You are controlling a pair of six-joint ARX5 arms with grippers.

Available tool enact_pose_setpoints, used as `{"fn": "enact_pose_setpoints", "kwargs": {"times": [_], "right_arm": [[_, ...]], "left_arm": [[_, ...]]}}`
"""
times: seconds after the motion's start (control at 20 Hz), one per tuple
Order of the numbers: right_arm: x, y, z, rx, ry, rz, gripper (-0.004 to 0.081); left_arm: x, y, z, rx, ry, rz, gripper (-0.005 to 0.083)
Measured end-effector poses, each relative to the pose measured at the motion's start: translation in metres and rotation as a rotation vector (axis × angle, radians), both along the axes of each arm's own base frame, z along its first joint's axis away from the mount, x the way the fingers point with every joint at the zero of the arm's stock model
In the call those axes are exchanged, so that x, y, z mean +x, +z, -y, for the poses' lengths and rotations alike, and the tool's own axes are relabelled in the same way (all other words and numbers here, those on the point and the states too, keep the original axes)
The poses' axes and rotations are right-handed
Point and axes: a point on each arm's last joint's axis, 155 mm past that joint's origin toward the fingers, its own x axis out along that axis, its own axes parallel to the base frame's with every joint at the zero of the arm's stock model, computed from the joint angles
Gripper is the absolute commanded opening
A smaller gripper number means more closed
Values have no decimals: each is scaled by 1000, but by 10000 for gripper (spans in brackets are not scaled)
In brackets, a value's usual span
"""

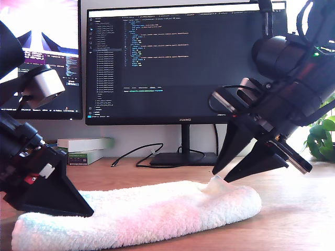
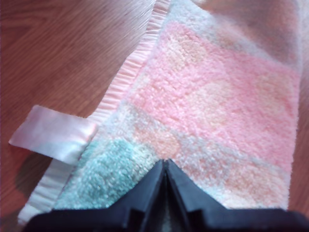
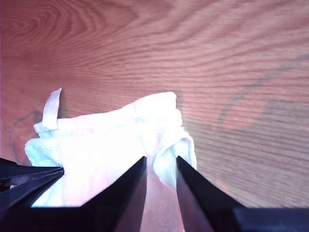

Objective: Fold the tea towel to a neat square and place it to the right

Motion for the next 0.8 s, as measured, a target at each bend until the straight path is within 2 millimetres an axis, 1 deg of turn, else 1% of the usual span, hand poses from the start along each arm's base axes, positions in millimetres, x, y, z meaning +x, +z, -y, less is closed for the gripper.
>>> {"fn": "enact_pose_setpoints", "kwargs": {"times": [0.25, 0.45, 0.6, 0.65, 0.75, 0.8], "right_arm": [[3, -2, -1, 4, -12, -1, 165], [2, -17, -1, -5, -16, -42, 164], [6, -16, -3, 4, -16, -21, 154], [9, -14, -4, 9, -17, -8, 126], [13, -11, -5, 21, -25, 9, 18], [15, -10, -6, 27, -31, 11, -13]], "left_arm": [[0, 1, 0, -2, 0, 3, -19], [1, 1, 0, -2, 0, 3, -19], [1, 1, 0, -2, 0, 3, -19], [1, 1, 0, -2, 0, 3, -19], [0, 1, 0, -2, 0, 3, -19], [0, 1, 0, -2, 0, 3, -19]]}}
